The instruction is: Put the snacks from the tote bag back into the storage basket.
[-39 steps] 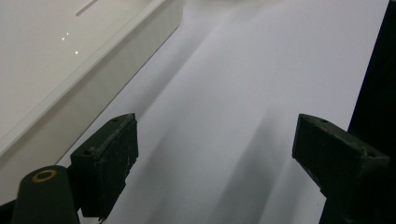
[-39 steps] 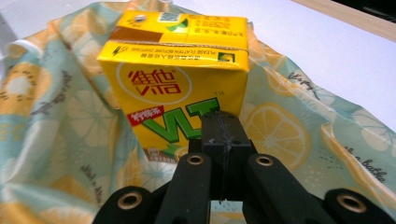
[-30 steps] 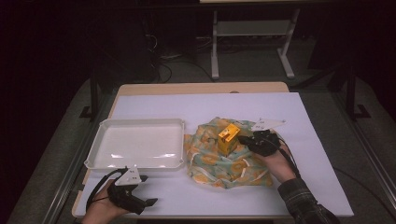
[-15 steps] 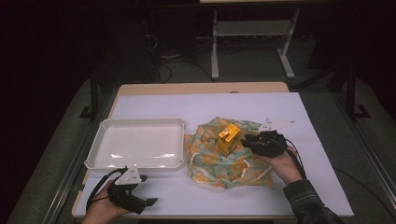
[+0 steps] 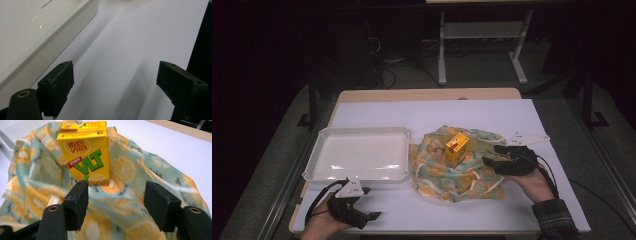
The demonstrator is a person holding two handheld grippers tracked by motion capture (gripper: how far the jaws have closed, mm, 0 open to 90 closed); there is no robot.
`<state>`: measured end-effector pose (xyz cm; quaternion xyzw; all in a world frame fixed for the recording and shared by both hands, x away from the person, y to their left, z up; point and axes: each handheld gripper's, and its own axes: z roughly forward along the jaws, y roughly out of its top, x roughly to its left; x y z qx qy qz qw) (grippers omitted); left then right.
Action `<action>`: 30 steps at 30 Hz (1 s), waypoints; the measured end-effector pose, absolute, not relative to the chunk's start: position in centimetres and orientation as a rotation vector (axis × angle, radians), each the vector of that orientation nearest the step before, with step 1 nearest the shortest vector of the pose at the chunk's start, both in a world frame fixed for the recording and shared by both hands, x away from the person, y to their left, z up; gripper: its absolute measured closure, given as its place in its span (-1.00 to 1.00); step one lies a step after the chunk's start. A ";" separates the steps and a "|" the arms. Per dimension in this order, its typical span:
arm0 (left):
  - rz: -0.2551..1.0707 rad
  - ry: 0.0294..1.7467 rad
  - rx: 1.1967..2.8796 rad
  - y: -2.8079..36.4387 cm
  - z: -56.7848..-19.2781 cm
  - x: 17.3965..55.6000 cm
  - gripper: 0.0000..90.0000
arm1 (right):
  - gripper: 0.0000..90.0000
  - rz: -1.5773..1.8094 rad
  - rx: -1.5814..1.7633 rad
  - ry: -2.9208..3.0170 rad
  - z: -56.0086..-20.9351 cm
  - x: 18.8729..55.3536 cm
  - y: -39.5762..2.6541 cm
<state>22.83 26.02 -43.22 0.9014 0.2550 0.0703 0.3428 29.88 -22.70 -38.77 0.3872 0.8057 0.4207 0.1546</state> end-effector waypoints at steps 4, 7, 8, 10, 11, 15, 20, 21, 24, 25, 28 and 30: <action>0.181 0.664 2.342 26.0 -43.2 22.8 -0.69 | -0.27 1.204 1.115 2.305 -38.8 29.1 -23.4; 0.182 0.663 2.342 26.0 -43.2 22.9 -0.69 | -0.30 1.202 1.118 2.306 -39.0 28.4 -24.2; 0.182 0.664 2.342 26.0 -43.2 22.9 -0.69 | -0.32 1.198 1.131 2.309 -39.1 28.1 -24.4; 0.183 0.664 2.342 26.0 -43.2 22.9 -0.69 | -0.34 1.188 1.132 2.309 -39.2 27.7 -24.8; 0.183 0.664 2.342 26.0 -43.2 22.9 -0.69 | -0.36 1.184 1.133 2.307 -39.3 27.2 -25.1; 0.183 0.663 2.343 26.0 -43.2 22.9 -0.69 | -0.39 1.174 1.149 2.304 -39.7 26.3 -25.6; 0.181 0.668 2.335 26.0 -43.0 22.9 -0.69 | -0.44 1.153 1.157 2.304 -40.3 24.7 -26.5; 0.179 0.672 2.334 25.9 -42.9 22.9 -0.69 | -0.44 1.153 1.157 2.304 -40.3 24.7 -26.5; 0.184 0.671 2.328 25.8 -42.7 22.9 -0.69 | -0.46 1.144 1.165 2.305 -40.6 24.2 -26.8; 0.184 0.667 2.323 25.7 -42.7 22.9 -0.69 | -0.49 1.143 1.172 2.302 -40.8 23.9 -27.0; 0.183 0.681 2.296 25.5 -42.2 22.9 -0.69 | -0.50 1.137 1.184 2.303 -40.9 23.7 -27.2; 0.187 0.674 2.298 25.3 -41.9 23.0 -0.69 | -0.51 1.131 1.200 2.298 -41.1 23.5 -27.3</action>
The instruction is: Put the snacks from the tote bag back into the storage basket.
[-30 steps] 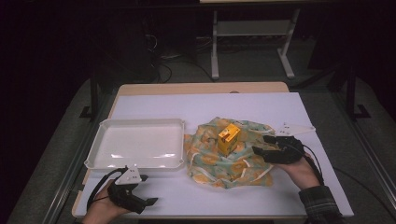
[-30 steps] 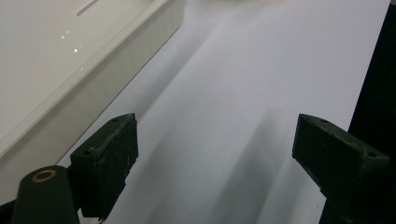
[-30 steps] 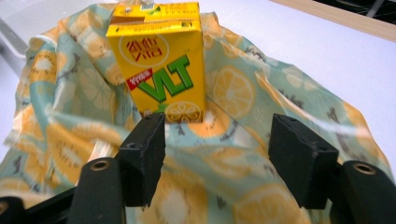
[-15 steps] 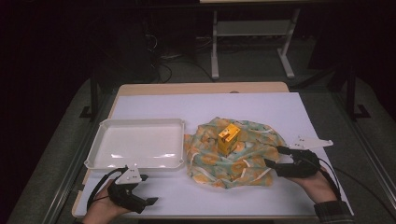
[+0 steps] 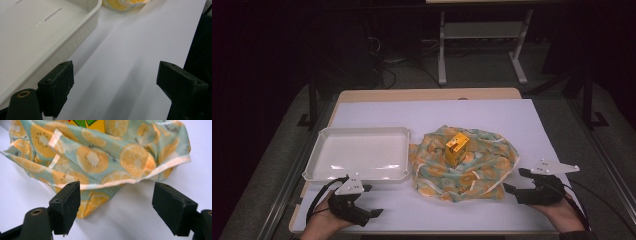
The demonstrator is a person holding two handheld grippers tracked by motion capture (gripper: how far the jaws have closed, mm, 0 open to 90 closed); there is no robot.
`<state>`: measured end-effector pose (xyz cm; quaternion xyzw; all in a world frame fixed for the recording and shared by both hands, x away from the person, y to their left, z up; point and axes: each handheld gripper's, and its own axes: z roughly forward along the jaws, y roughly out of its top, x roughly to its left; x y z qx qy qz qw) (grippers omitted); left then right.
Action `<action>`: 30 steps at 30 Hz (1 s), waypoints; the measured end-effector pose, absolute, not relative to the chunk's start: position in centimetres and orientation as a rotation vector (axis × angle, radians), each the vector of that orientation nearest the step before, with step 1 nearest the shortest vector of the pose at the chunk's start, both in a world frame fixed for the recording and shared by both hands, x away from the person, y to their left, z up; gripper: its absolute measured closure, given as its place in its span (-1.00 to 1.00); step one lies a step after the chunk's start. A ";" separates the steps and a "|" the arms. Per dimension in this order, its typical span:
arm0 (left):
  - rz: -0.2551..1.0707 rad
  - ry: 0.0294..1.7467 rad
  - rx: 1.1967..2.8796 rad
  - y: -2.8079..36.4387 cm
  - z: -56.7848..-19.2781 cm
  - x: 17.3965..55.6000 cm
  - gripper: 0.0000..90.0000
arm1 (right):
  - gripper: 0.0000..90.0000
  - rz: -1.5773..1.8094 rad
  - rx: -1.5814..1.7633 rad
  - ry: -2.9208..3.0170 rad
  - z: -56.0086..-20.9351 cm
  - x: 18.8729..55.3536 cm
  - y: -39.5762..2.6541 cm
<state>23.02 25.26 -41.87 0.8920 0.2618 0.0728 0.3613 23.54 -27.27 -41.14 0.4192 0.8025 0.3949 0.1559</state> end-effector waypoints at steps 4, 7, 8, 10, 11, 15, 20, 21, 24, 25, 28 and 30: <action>0.199 0.669 2.288 24.8 -41.1 23.4 -0.69 | -0.53 1.120 1.200 2.299 -41.5 23.3 -27.5; 0.208 0.659 2.284 24.3 -40.5 23.8 -0.69 | -0.54 1.120 1.208 2.298 -41.7 23.1 -27.7; 0.210 0.659 2.281 24.2 -40.3 23.9 -0.69 | -0.55 1.119 1.217 2.297 -41.8 23.0 -27.7; 0.210 0.665 2.266 24.0 -40.0 24.1 -0.69 | -0.55 1.114 1.210 2.299 -41.9 23.0 -27.7; 0.213 0.666 2.255 23.8 -39.7 24.3 -0.69 | -0.55 1.112 1.217 2.297 -41.9 23.0 -27.7; 0.220 0.663 2.247 23.3 -39.3 24.7 -0.69 | -0.55 1.112 1.220 2.296 -41.9 23.0 -27.6; 0.229 0.649 2.246 22.3 -38.6 25.7 -0.69 | -0.59 1.104 1.215 2.294 -42.0 23.0 -27.6; 0.227 0.644 2.248 21.8 -38.4 26.1 -0.69 | -0.59 1.104 1.216 2.294 -42.0 23.0 -27.6; 0.226 0.641 2.243 21.3 -38.2 26.4 -0.69 | -0.59 1.102 1.222 2.295 -42.0 23.0 -27.7; 0.229 0.636 2.247 21.1 -38.0 26.7 -0.69 | -0.60 1.102 1.224 2.294 -42.0 23.0 -27.7; 0.225 0.624 2.247 20.3 -37.8 27.2 -0.69 | -0.60 1.102 1.221 2.295 -42.2 23.1 -27.7; 0.225 0.615 2.250 19.7 -37.6 27.5 -0.69 | -0.60 1.100 1.221 2.298 -42.2 23.1 -27.7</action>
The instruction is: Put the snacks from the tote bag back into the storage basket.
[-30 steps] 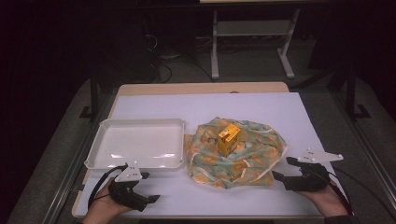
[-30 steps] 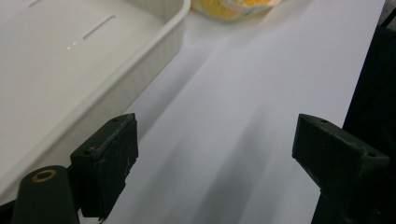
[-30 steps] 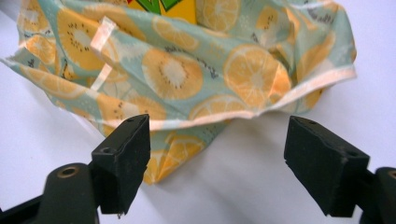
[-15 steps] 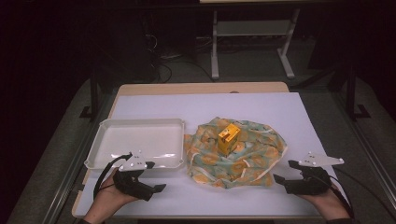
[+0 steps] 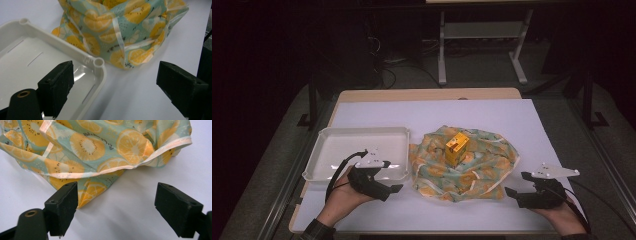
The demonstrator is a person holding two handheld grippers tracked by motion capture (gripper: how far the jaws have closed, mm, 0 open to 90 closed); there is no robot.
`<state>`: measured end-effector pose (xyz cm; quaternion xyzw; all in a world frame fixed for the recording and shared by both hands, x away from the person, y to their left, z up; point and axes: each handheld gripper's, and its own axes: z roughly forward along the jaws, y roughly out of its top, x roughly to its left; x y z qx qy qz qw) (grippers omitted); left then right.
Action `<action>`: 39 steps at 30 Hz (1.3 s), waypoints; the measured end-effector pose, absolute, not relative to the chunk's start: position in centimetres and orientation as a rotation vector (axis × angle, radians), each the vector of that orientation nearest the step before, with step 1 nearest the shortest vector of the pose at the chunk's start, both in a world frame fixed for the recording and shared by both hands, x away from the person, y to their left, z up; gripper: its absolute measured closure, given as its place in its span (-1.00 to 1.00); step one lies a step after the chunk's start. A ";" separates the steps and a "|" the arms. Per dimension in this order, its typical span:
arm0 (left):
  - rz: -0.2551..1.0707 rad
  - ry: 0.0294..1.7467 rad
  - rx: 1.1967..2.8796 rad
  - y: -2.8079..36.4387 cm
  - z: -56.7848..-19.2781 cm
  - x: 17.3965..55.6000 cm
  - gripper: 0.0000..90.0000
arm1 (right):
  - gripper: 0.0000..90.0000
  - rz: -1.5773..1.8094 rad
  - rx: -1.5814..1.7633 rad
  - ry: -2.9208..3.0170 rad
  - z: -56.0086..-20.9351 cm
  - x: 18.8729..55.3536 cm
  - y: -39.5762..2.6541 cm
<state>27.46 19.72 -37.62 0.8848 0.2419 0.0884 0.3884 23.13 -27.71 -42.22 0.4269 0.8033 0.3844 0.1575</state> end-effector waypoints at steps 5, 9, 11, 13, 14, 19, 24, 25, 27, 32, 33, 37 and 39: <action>0.224 0.601 2.245 18.4 -37.1 28.4 -0.69 | -0.60 1.099 1.222 2.300 -42.3 23.2 -27.7; 0.228 0.594 2.238 17.8 -36.8 28.7 -0.69 | -0.60 1.098 1.219 2.303 -42.3 23.2 -27.7; 0.227 0.588 2.236 17.2 -36.8 29.0 -0.68 | -0.60 1.101 1.217 2.302 -42.3 23.2 -27.6; 0.226 0.576 2.244 16.7 -36.7 29.4 -0.68 | -0.60 1.102 1.219 2.300 -42.3 23.2 -27.7; 0.229 0.572 2.249 16.6 -36.6 29.5 -0.68 | -0.60 1.102 1.214 2.302 -42.3 23.2 -27.7; 0.234 0.558 2.242 15.4 -36.3 30.3 -0.68 | -0.60 1.104 1.212 2.294 -42.3 23.3 -27.9; 0.231 0.561 2.237 14.4 -36.1 30.9 -0.68 | -0.60 1.102 1.215 2.298 -42.4 23.2 -27.8; 0.232 0.554 2.240 14.2 -36.0 31.0 -0.68 | -0.60 1.100 1.215 2.296 -42.4 23.2 -27.8; 0.227 0.557 2.237 13.7 -36.0 31.2 -0.68 | -0.61 1.099 1.214 2.297 -42.4 23.2 -27.8; 0.227 0.545 2.247 12.4 -36.0 31.9 -0.68 | -0.61 1.098 1.216 2.299 -42.5 23.3 -27.8; 0.229 0.539 2.255 12.2 -35.9 32.1 -0.68 | -0.61 1.098 1.216 2.299 -42.5 23.3 -27.8; 0.231 0.533 2.250 11.1 -35.7 32.5 -0.68 | -0.61 1.104 1.218 2.299 -42.4 23.3 -27.8; 0.230 0.533 2.248 10.5 -35.7 32.8 -0.67 | -0.61 1.105 1.218 2.298 -42.4 23.3 -27.8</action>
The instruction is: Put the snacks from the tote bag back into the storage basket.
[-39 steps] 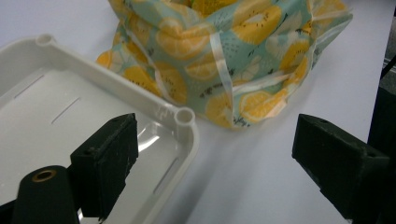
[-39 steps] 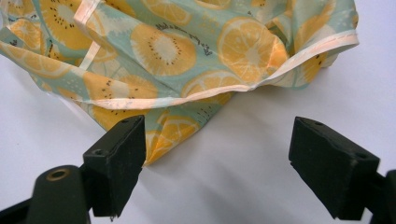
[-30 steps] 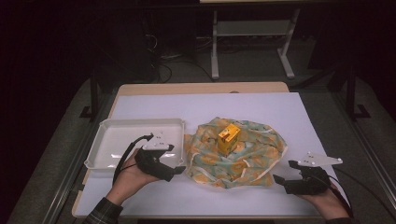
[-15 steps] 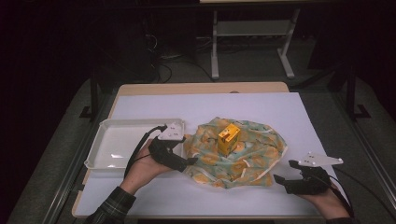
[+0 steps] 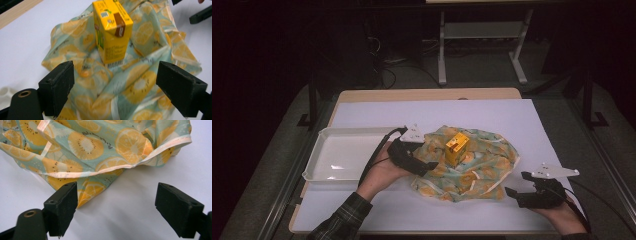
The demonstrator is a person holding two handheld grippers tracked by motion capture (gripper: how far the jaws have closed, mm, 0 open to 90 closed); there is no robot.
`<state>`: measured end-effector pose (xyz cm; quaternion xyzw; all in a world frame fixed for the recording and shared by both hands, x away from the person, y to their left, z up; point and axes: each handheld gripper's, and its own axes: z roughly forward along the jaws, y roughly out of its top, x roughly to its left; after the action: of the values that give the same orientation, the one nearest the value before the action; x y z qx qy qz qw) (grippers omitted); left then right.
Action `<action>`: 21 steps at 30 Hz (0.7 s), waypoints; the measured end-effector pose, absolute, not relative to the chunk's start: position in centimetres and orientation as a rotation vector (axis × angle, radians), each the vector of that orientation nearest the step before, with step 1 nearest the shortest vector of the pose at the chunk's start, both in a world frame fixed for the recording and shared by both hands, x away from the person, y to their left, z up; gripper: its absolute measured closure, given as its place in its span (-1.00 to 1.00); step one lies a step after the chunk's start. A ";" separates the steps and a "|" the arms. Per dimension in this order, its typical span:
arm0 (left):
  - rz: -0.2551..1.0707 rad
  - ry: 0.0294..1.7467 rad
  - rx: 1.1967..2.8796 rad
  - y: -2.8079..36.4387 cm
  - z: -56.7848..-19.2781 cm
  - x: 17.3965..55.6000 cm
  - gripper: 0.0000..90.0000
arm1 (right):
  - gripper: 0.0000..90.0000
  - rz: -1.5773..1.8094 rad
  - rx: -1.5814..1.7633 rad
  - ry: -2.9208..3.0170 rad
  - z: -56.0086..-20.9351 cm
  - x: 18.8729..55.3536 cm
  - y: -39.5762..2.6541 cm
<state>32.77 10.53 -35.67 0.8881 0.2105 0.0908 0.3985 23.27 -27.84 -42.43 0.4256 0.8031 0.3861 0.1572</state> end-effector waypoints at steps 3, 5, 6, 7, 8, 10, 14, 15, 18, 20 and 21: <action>0.233 0.527 2.252 9.7 -35.6 33.2 -0.67 | -0.61 1.107 1.214 2.297 -42.4 23.3 -27.9; 0.234 0.531 2.243 9.3 -35.6 33.5 -0.67 | -0.61 1.106 1.215 2.299 -42.5 23.3 -27.8; 0.233 0.530 2.242 8.9 -35.6 33.8 -0.67 | -0.61 1.105 1.215 2.300 -42.4 23.3 -27.8; 0.233 0.530 2.242 8.9 -35.6 33.8 -0.67 | -0.61 1.105 1.215 2.300 -42.4 23.3 -27.8; 0.234 0.527 2.250 8.7 -35.6 34.0 -0.67 | -0.61 1.106 1.215 2.300 -42.4 23.3 -27.8; 0.235 0.526 2.247 8.2 -35.6 34.2 -0.67 | -0.61 1.106 1.217 2.300 -42.4 23.3 -27.8; 0.228 0.530 2.247 7.4 -35.6 34.6 -0.67 | -0.61 1.108 1.219 2.300 -42.4 23.3 -27.8; 0.228 0.531 2.247 7.1 -35.6 34.7 -0.67 | -0.61 1.108 1.219 2.300 -42.4 23.3 -27.8; 0.226 0.526 2.249 6.4 -35.7 35.0 -0.67 | -0.61 1.109 1.221 2.300 -42.4 23.3 -27.8; 0.221 0.531 2.246 5.8 -35.8 35.0 -0.67 | -0.61 1.107 1.218 2.301 -42.4 23.3 -27.8; 0.224 0.523 2.254 5.6 -35.8 35.1 -0.67 | -0.61 1.110 1.220 2.298 -42.4 23.3 -27.8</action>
<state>35.13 5.59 -35.79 0.8899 0.2063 0.0885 0.3971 23.27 -27.85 -42.42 0.4259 0.8025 0.3876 0.1559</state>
